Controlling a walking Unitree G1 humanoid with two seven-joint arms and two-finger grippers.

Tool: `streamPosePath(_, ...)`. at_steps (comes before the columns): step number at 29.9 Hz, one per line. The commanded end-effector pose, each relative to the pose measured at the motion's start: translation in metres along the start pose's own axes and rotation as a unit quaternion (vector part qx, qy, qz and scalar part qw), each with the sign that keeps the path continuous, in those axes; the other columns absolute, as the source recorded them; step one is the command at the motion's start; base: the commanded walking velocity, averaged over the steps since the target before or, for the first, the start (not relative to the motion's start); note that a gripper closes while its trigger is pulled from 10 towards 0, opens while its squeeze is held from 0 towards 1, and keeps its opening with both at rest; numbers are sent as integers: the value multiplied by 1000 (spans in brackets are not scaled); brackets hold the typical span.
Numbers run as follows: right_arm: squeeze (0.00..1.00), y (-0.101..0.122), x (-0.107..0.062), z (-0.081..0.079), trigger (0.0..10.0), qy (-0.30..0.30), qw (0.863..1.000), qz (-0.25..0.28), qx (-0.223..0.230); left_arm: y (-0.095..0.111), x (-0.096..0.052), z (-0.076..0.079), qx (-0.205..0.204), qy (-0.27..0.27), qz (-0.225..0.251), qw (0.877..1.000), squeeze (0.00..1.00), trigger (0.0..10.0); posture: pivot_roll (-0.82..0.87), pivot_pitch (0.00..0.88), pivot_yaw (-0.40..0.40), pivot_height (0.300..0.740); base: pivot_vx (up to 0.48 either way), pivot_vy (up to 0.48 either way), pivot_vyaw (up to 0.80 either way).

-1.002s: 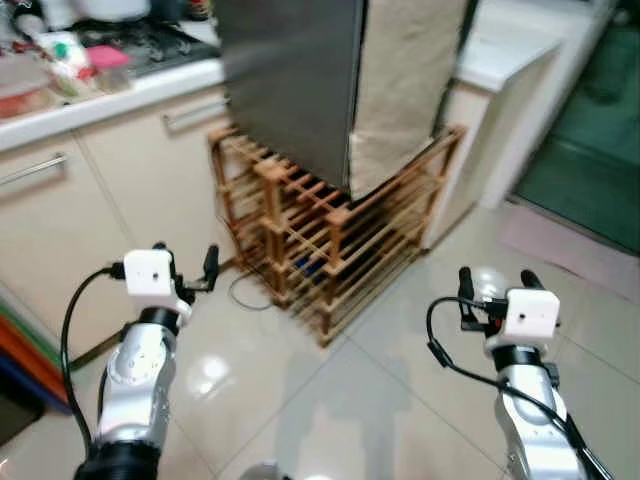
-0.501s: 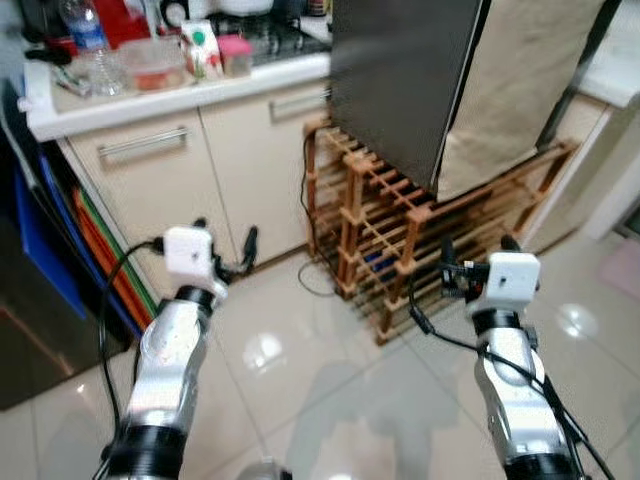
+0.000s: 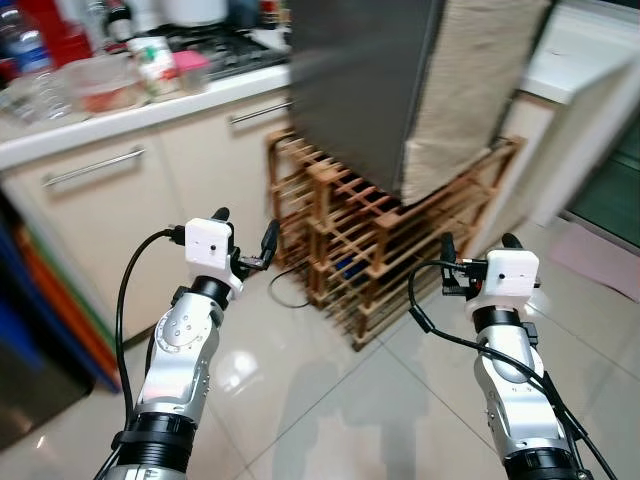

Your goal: Restocking fridge

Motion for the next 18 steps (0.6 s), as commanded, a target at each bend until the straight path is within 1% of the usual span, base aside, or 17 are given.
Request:
streamPosePath(1, 0, 3, 2, 3, 10000, -3, 1000, 1, -8, 3, 3, 9, 0, -16, 8, 1000, 0, 10000, -75, 0, 7, 740, 450, 0, -494)
streamPosePath(6, 0, 2, 3, 3, 10000, -2, 1000, 0, -12, 4, 3, 9, -1, -17, 9, 1000, 0, 10000, -76, 0, 5, 740, 451, 0, -496)
streamPosePath(18, 0, 3, 6, 1, 10000, 2, 1000, 2, -13, 6, 4, 12, -3, -19, 17, 1000, 0, 10000, -75, 0, 5, 740, 451, 0, 0)
Point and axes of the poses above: a point about 5 cm out from each wrist's last joint towards the gripper, its own x axis pointing out of the wrist towards the gripper, its own y axis along the axis of the wrist's last joint, z = x × y, the point moved 3 cm from there along x, pointing out of the wrist towards the gripper, and after that the axes turned 13 degrees about x, right-handed, at the moved point
